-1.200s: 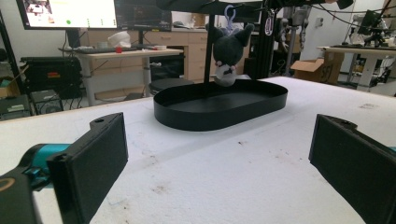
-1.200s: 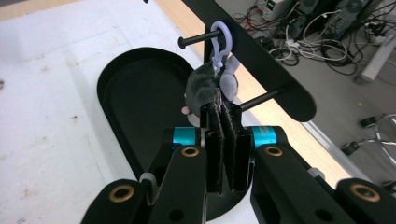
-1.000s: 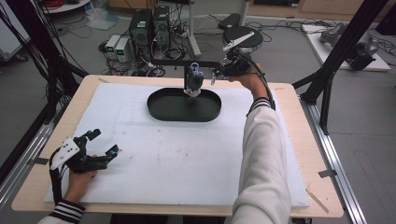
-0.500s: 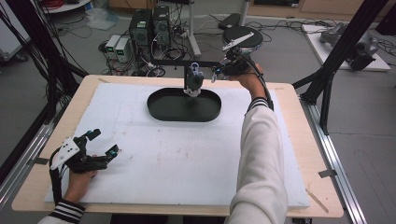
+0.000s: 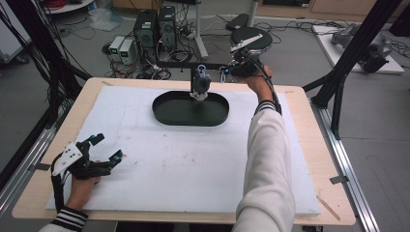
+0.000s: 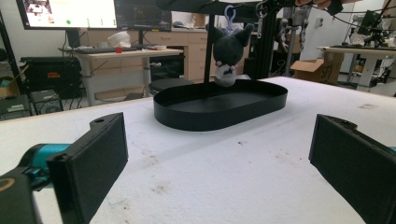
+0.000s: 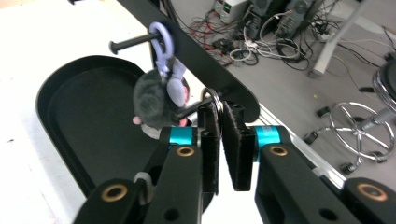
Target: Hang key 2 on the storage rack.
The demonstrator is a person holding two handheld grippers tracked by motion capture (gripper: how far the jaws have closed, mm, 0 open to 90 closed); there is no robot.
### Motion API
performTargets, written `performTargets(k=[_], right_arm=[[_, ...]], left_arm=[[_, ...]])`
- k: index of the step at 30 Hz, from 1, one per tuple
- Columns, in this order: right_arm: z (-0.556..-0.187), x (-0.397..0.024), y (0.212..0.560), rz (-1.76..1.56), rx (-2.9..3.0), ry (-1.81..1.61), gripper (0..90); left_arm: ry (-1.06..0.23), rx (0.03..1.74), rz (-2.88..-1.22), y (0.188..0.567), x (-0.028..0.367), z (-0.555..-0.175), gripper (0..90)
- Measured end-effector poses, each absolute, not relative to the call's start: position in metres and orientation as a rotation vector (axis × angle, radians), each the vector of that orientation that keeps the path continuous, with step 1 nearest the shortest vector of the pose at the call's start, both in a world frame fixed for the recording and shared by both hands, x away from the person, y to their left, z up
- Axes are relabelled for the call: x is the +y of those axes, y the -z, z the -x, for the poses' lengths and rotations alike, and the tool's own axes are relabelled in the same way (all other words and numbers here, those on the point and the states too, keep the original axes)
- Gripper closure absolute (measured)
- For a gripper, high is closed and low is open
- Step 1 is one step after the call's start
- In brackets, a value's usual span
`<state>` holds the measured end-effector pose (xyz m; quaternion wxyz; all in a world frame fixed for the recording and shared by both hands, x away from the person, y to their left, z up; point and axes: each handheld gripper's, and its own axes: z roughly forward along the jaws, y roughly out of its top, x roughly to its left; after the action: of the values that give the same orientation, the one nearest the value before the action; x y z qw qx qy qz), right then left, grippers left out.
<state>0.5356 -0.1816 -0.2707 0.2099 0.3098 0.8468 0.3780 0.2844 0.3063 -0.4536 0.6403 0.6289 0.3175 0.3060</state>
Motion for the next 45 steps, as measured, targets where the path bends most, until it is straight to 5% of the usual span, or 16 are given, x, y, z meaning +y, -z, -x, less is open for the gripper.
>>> performTargets(k=[7, 12, 15, 16, 33, 45], right_arm=[[-0.531, -0.194, 0.264, -0.884, 2.295, -1.06, 71.3], [-0.523, -0.205, 0.263, -0.936, 2.247, -1.087, 17.3], [-0.52, -0.208, 0.26, -0.954, 2.247, -1.097, 9.1], [-0.517, -0.209, 0.258, -0.955, 2.234, -1.121, 0.2], [-0.446, -0.219, 0.247, -0.861, 2.103, -1.232, 0.7], [-0.357, -0.244, 0.3, -0.857, 2.029, -1.392, 0.7]], left_arm=[[-0.701, 0.72, -1.436, 0.454, 0.306, -0.284, 4.9], [-0.702, 0.72, -1.438, 0.454, 0.306, -0.284, 5.0], [-0.705, 0.717, -1.439, 0.454, 0.306, -0.284, 5.0], [-0.705, 0.717, -1.439, 0.454, 0.306, -0.284, 4.9], [-0.7, 0.723, -1.435, 0.454, 0.305, -0.284, 4.9], [-0.706, 0.717, -1.444, 0.454, 0.305, -0.284, 4.9]])
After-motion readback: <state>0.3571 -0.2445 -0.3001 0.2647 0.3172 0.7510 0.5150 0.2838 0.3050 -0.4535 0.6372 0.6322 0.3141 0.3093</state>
